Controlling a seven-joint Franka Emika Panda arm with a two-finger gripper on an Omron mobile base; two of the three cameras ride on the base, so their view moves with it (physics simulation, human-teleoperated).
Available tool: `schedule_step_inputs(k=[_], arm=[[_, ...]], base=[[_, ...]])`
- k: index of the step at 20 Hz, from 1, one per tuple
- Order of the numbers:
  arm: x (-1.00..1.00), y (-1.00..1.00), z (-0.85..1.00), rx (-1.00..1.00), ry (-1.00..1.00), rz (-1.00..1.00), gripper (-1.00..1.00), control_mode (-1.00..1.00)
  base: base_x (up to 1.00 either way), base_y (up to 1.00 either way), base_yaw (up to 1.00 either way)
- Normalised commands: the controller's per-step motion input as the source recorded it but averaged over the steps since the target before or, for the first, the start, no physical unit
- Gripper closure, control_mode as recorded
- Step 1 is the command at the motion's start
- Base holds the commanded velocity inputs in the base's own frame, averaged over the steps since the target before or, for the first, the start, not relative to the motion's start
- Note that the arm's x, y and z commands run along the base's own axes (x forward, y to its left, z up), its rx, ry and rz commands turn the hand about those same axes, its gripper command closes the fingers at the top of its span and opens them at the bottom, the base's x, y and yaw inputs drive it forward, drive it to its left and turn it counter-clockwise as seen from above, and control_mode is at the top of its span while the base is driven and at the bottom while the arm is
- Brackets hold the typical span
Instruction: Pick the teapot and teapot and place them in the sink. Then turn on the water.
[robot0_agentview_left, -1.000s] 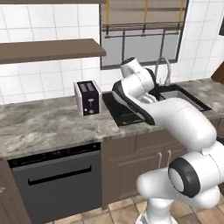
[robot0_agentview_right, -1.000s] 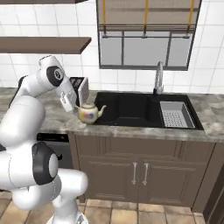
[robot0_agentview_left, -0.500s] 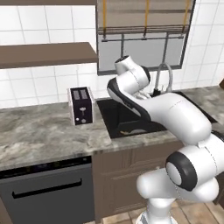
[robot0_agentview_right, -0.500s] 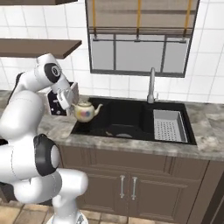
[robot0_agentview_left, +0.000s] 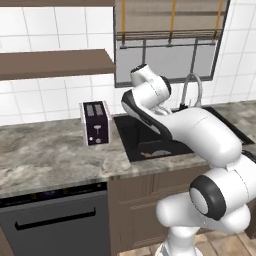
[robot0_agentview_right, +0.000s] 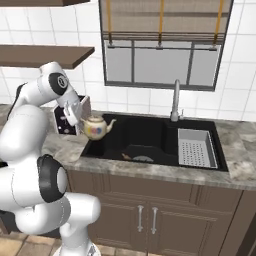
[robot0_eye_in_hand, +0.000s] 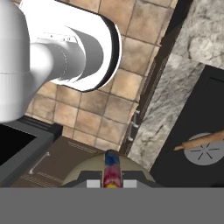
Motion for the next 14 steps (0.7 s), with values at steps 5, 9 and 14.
schedule_step_inputs(k=[5,9,14], arm=[[0.0,0.0,0.0,0.0,0.0,0.0,1.0,1.0],[0.0,0.0,0.0,0.0,0.0,0.0,1.0,1.0],[0.0,0.0,0.0,0.0,0.0,0.0,1.0,1.0]], base=[[0.35,0.0,-0.08],[0.32,0.0,-0.12],[0.32,0.03,-0.13]])
